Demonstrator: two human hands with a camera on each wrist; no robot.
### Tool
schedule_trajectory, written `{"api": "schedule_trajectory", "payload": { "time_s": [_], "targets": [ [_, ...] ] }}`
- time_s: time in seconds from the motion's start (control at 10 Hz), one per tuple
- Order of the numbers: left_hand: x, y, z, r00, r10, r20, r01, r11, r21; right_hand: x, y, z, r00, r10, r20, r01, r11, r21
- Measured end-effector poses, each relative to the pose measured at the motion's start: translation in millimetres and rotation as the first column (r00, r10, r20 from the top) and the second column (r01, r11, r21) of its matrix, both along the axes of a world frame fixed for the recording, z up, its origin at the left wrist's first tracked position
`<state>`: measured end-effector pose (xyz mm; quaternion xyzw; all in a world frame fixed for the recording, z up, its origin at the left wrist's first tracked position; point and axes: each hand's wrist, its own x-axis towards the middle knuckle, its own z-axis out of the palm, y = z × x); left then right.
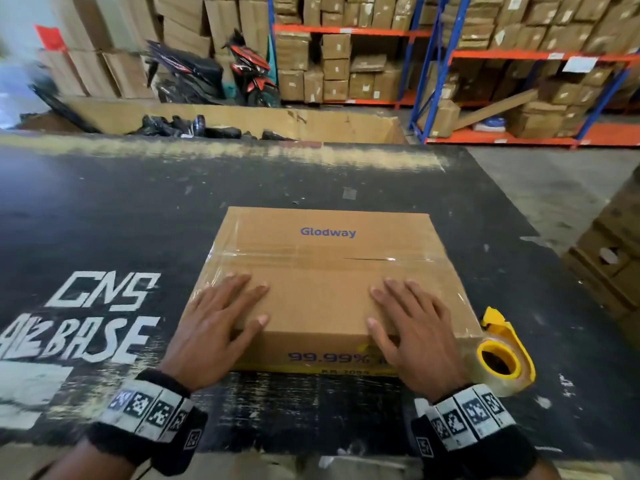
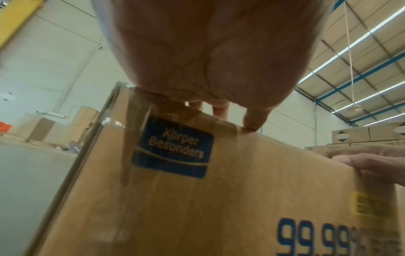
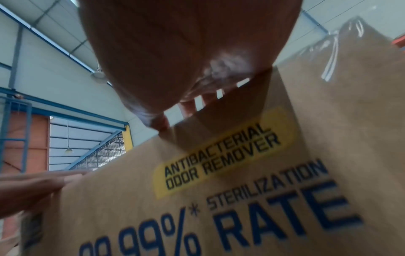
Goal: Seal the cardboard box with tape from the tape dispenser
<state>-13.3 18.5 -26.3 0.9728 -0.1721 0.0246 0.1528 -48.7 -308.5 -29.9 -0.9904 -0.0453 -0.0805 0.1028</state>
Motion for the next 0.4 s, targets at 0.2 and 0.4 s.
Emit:
{"api": "schedule_trajectory", "payload": {
  "time_s": [0.2, 0.4],
  "targets": [
    [-5.6, 1.2, -5.6, 0.999, 0.027, 0.019, -0.027, 0.999, 0.02, -2.7, 5.6, -3.3, 1.0, -0.023, -0.001, 0.023, 0.999, -0.048],
    [-7.9, 8.8, 3.4, 0.999, 0.032, -0.037, -0.038, 0.984, -0.176, -6.9, 1.0, 0.1, 0.997, 0.01, 0.073, -0.018, 0.995, 0.101]
  ]
}}
